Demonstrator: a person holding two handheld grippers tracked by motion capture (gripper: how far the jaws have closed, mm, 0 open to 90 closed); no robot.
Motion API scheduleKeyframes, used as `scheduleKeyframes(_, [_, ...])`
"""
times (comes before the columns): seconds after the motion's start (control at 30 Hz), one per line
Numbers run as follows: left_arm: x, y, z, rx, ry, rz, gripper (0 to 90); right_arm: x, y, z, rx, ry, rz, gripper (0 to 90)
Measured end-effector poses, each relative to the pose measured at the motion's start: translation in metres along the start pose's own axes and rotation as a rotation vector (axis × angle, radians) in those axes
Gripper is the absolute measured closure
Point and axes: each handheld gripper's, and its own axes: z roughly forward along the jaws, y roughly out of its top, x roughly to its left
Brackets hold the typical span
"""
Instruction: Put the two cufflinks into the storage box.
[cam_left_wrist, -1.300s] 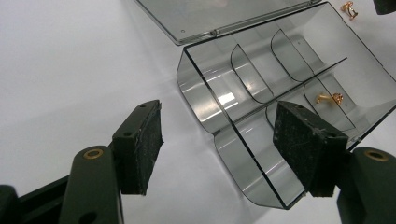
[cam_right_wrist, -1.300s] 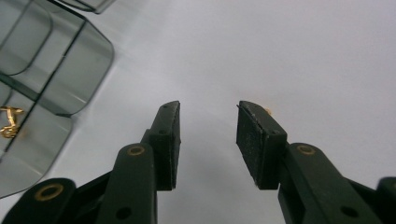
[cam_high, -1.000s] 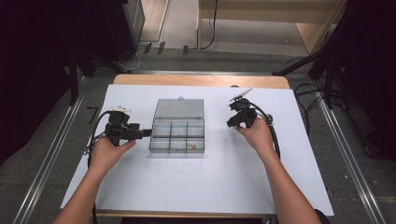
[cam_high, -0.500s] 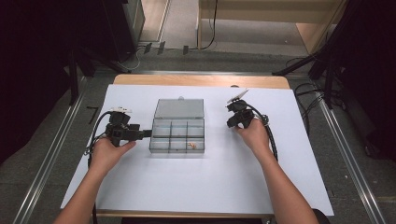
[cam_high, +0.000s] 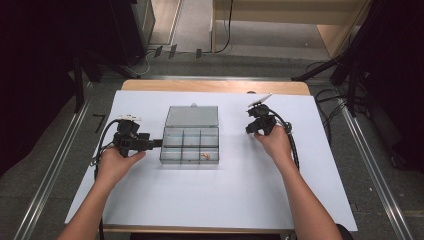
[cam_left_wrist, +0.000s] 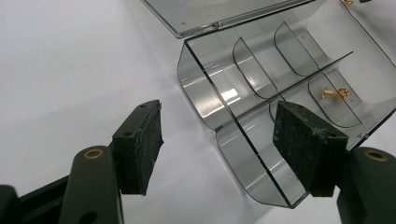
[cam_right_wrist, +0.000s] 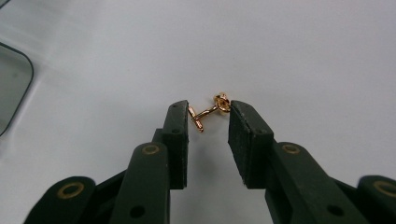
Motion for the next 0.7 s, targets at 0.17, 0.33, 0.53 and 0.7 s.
scheduleKeyframes(0.17, [0.000, 0.000, 0.000, 0.004, 0.002, 0.002, 34.0, 0.000, 0.003, 0.008, 0.004, -0.011, -0.011, 69.2])
scheduleKeyframes(0.33, [0.001, -0.001, 0.000, -0.002, 0.004, -0.004, 34.0, 0.000, 0.007, 0.011, 0.004, -0.003, 0.008, 67.7])
scheduleKeyframes(0.53, [0.001, -0.001, 0.001, 0.006, 0.008, -0.007, 34.0, -0.001, 0.009, 0.016, 0.002, 0.011, 0.028, 68.2])
scheduleKeyframes(0.7, [0.001, -0.002, 0.002, 0.010, 0.008, -0.004, 34.0, 0.002, 0.008, 0.017, 0.004, -0.024, 0.005, 72.5])
